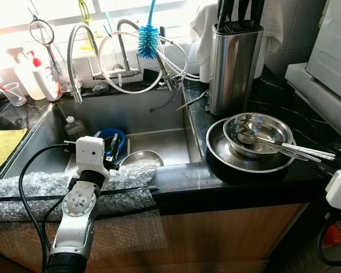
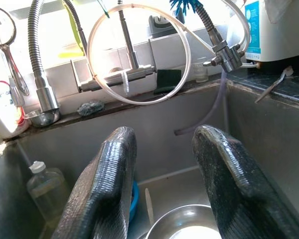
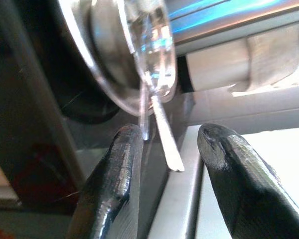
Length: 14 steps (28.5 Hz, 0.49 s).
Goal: Kitchen organization
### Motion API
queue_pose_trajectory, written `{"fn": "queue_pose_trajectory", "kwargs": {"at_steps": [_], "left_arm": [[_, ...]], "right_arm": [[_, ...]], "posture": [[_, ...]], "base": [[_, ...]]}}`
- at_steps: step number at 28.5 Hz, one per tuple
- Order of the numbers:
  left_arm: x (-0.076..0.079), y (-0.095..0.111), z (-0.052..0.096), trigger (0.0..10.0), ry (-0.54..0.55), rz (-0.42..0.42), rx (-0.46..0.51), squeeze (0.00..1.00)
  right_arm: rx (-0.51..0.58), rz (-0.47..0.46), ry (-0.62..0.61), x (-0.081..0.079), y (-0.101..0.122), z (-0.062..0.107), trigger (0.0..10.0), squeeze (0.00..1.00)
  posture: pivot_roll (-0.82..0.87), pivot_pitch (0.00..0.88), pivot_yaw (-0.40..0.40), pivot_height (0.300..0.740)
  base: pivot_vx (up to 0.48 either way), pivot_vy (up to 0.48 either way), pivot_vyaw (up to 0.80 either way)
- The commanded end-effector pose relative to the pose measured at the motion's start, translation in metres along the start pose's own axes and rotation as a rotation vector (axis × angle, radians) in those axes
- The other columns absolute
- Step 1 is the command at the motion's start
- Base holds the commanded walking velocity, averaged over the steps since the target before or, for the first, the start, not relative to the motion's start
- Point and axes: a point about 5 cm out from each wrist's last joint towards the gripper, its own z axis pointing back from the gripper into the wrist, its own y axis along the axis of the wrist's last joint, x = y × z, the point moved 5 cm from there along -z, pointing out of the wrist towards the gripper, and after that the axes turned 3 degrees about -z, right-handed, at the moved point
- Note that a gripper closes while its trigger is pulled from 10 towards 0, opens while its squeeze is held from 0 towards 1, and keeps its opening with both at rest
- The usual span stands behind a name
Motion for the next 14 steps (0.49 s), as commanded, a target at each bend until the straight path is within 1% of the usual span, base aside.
{"fn": "queue_pose_trajectory", "kwargs": {"at_steps": [1, 6, 14], "left_arm": [[-0.002, 0.002, -0.001, 10.0, 0.009, 0.001, 0.005, 0.00], [-0.002, 0.002, -0.002, 10.0, 0.009, 0.000, 0.006, 0.00], [-0.003, 0.003, -0.002, 10.0, 0.011, 0.000, 0.009, 0.00]], "right_arm": [[0.004, 0.014, 0.016, -0.005, 0.000, -0.001, 10.0, 0.00], [-0.033, 0.046, 0.001, -0.003, -0.009, -0.003, 10.0, 0.00], [-0.015, 0.071, -0.048, 0.006, -0.007, -0.005, 10.0, 0.00]], "posture": [[-0.21, 0.000, 0.107, 0.740], [-0.21, 0.000, 0.109, 0.740], [-0.22, 0.000, 0.109, 0.740]], "base": [[0.000, 0.000, 0.00], [0.000, 0.000, 0.00], [0.000, 0.000, 0.00]]}}
